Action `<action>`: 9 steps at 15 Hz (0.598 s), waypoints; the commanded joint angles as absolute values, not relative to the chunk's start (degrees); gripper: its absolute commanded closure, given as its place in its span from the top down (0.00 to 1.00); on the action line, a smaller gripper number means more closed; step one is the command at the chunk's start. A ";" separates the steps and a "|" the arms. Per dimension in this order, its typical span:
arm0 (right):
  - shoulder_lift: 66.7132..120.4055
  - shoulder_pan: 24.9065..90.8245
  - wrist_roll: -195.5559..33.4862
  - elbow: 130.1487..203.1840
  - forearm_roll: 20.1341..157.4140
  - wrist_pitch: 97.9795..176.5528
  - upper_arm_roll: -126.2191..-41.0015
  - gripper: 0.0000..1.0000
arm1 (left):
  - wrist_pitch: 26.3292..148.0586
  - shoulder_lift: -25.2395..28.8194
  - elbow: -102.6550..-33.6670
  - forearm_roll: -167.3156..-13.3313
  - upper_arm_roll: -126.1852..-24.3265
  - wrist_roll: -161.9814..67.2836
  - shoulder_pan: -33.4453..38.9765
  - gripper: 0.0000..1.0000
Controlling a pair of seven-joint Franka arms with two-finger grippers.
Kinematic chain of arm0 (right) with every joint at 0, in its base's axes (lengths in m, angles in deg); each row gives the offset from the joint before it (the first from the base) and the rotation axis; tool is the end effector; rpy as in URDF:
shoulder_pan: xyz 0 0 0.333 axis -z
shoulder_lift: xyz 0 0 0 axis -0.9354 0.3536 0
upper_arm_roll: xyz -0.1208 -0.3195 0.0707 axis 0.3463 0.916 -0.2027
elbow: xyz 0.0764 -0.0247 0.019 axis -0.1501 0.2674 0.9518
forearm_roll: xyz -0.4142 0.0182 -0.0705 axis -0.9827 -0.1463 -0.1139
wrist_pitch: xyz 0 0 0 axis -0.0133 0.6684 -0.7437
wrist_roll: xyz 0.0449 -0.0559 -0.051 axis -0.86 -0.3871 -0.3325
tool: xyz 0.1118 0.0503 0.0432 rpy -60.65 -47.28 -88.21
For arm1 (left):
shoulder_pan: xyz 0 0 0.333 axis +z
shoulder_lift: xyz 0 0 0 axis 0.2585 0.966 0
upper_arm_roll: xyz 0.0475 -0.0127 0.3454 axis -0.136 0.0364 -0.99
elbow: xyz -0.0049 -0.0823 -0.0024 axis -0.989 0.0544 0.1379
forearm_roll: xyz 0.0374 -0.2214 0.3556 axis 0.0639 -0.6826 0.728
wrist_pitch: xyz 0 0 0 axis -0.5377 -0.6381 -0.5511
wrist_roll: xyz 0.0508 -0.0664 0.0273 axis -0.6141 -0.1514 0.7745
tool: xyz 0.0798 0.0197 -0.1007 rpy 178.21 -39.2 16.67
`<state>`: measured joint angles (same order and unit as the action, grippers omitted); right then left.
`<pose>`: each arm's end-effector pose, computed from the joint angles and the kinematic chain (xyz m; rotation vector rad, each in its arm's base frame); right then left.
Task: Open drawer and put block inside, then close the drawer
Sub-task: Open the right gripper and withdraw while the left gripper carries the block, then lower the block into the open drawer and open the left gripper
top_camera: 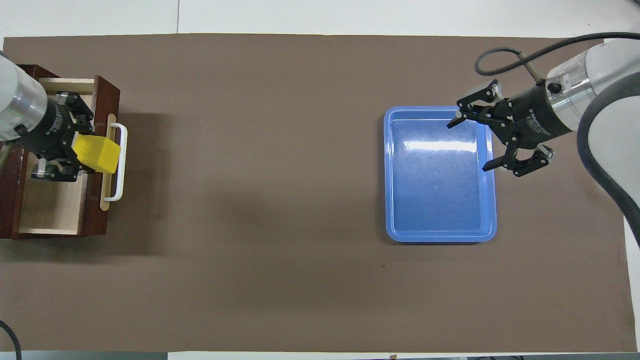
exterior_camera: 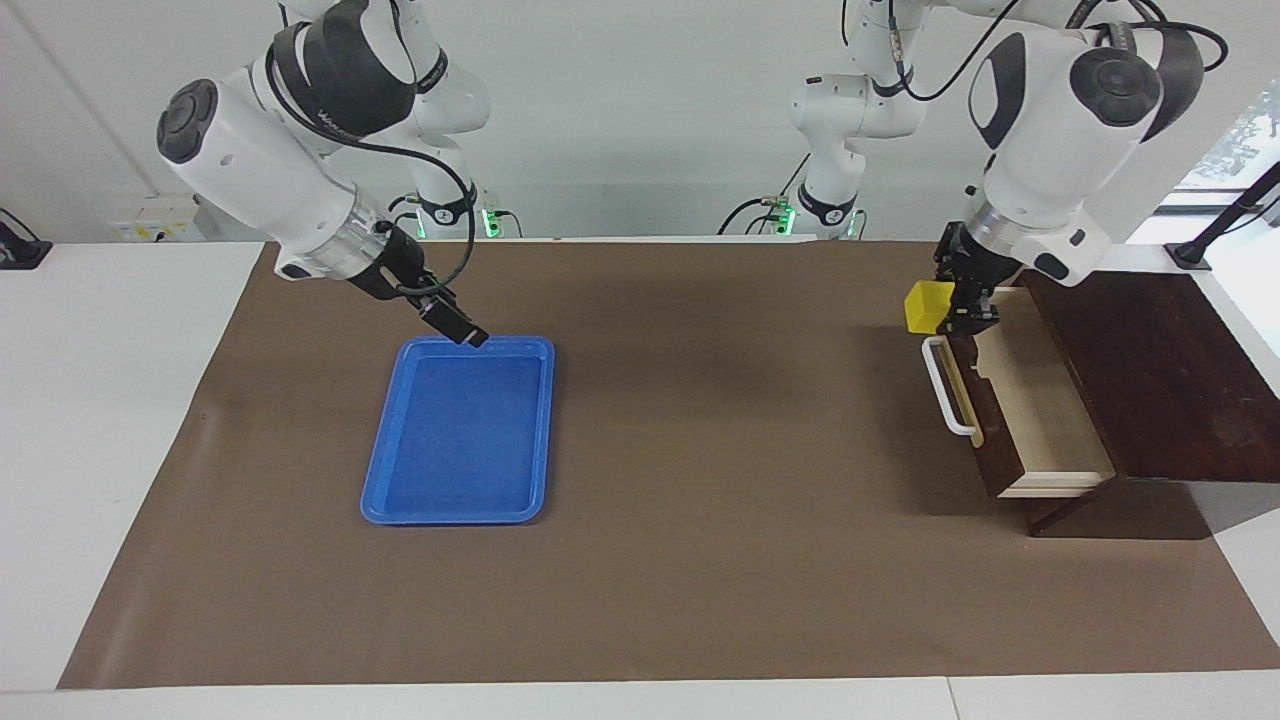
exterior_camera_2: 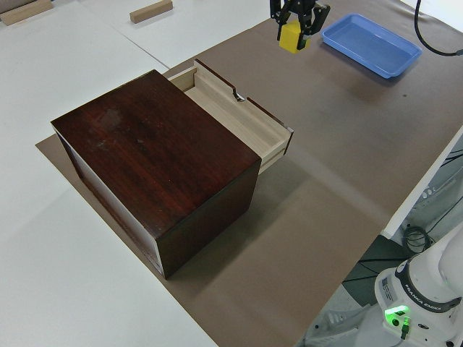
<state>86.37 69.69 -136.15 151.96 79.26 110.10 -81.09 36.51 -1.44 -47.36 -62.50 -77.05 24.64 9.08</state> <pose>0.6179 0.0899 0.5695 -2.6191 1.0595 0.3847 0.6069 -0.0692 0.5756 -2.3065 -1.9434 0.0854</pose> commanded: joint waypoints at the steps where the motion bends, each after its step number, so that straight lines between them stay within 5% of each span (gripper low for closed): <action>1: 83.24 71.92 -122.30 151.95 73.32 105.99 -81.77 1.00 | 43.87 -4.57 -53.51 -61.15 -76.35 17.47 13.91 0.00; 9: 77.08 72.63 -86.26 151.95 56.88 103.25 -81.68 1.00 | 56.46 -3.35 -60.29 -59.39 -76.35 13.85 19.63 0.00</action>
<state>78.86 71.48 -93.77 151.63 59.60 104.39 -81.09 53.07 -2.51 -57.17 -60.36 -77.02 14.58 18.10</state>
